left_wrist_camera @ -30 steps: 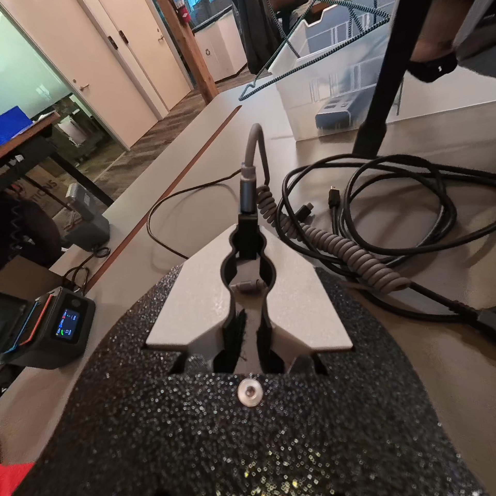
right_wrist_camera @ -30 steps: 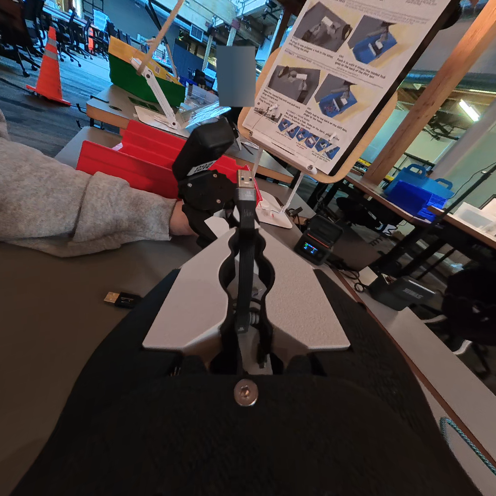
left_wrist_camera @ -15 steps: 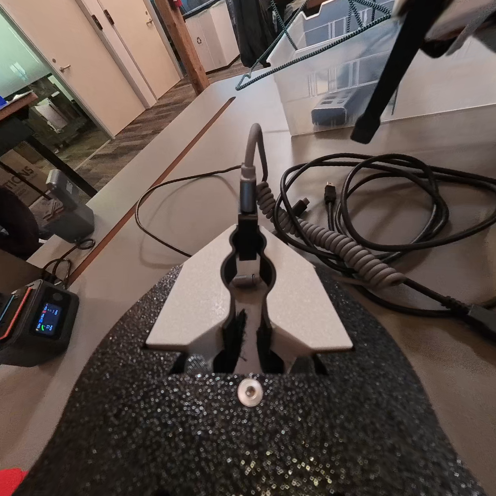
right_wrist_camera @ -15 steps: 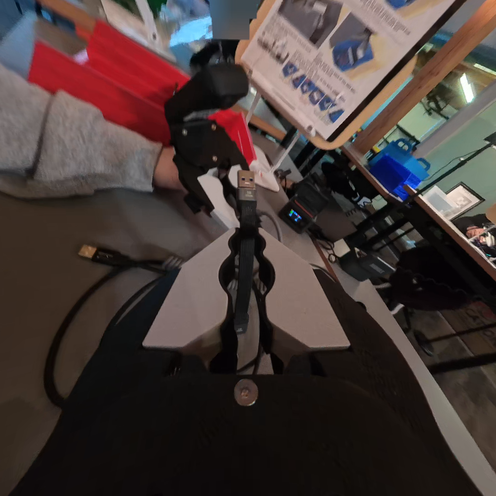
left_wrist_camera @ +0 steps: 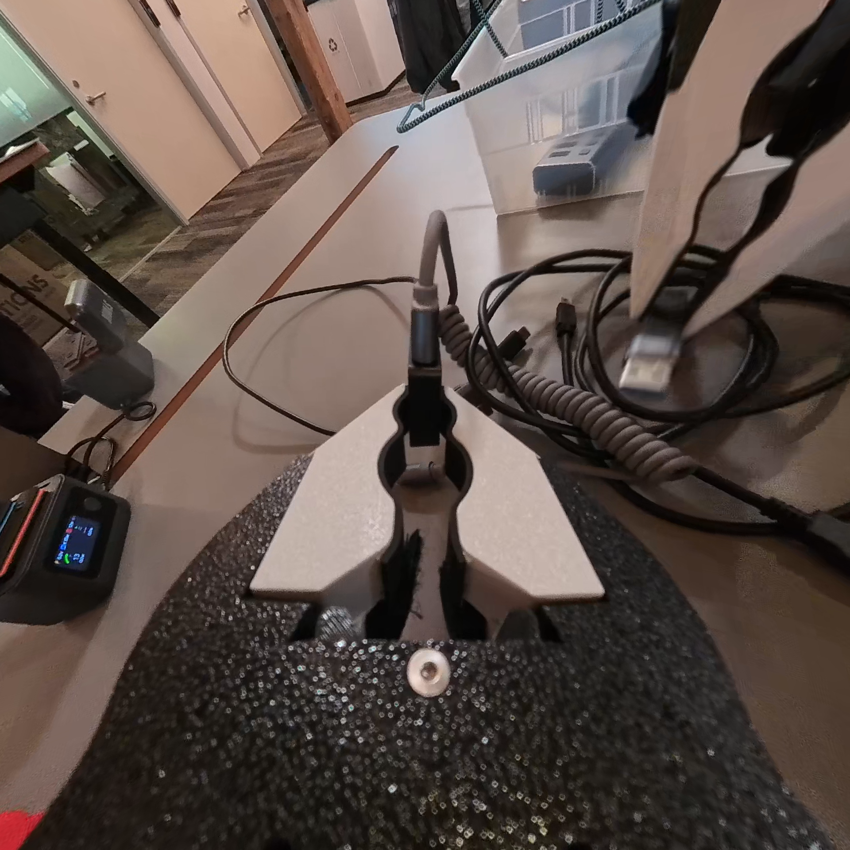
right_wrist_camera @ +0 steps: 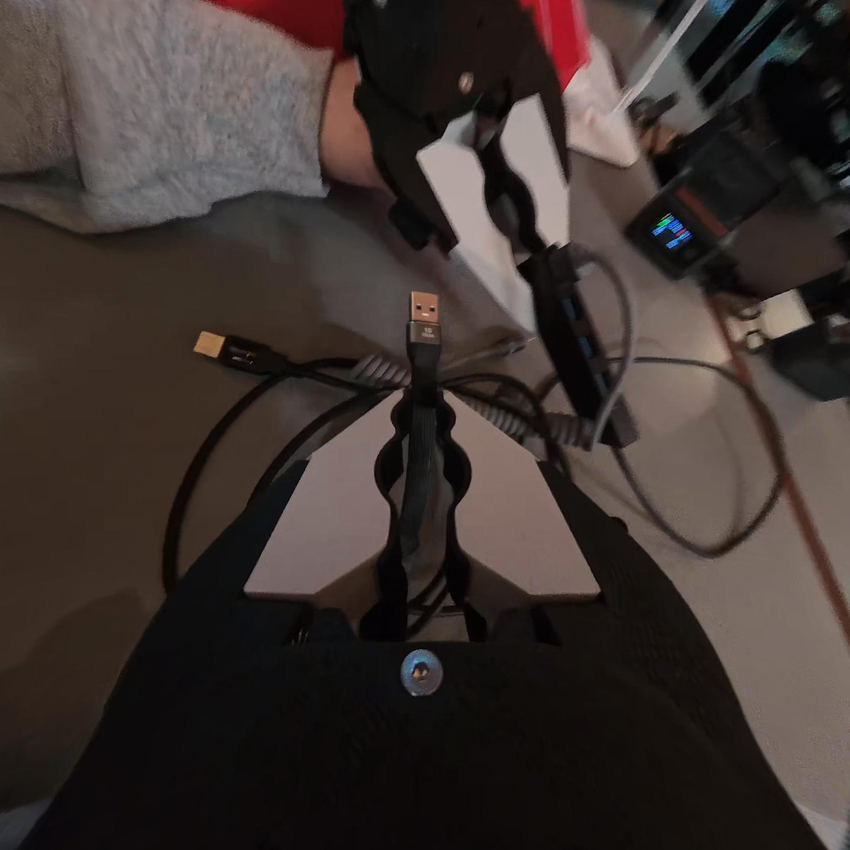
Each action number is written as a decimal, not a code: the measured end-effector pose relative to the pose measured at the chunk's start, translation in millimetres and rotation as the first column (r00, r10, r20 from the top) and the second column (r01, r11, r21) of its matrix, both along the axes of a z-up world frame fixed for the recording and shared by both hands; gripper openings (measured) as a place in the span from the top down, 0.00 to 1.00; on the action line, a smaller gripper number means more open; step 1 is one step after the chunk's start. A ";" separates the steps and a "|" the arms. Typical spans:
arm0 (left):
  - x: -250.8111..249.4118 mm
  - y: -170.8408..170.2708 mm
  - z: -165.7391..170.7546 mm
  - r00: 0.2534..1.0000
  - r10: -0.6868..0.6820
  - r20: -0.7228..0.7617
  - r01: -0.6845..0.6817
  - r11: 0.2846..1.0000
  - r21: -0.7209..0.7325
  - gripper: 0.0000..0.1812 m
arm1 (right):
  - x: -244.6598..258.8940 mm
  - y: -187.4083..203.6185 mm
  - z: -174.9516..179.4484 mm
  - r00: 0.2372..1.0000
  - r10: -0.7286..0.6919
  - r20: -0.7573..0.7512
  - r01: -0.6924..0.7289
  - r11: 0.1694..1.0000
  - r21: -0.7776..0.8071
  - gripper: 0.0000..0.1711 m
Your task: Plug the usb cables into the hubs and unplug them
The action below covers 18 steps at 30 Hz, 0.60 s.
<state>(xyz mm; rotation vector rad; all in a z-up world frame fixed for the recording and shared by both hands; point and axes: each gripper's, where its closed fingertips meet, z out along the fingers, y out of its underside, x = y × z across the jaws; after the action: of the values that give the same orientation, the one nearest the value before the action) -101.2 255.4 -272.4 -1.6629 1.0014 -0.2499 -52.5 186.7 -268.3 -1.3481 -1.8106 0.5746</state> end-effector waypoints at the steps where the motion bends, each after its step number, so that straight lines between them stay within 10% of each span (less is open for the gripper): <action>1: 0.4 -0.1 -0.4 1.000 -0.002 0.000 0.002 1.000 -0.003 0.95 | -0.6 -1.4 -8.6 0.999 0.005 0.037 -0.004 1.000 -0.020 0.95; 18: 1.5 -0.6 -6.6 1.000 -0.010 -0.022 0.009 1.000 -0.028 0.95 | -22.9 -9.0 -23.1 0.999 0.010 0.042 -0.005 0.995 -0.096 0.89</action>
<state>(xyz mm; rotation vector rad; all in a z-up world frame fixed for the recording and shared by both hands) -99.6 254.9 -279.0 -1.6902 1.0269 -0.2529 -75.4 177.7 -291.4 -1.4277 -1.8429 0.6488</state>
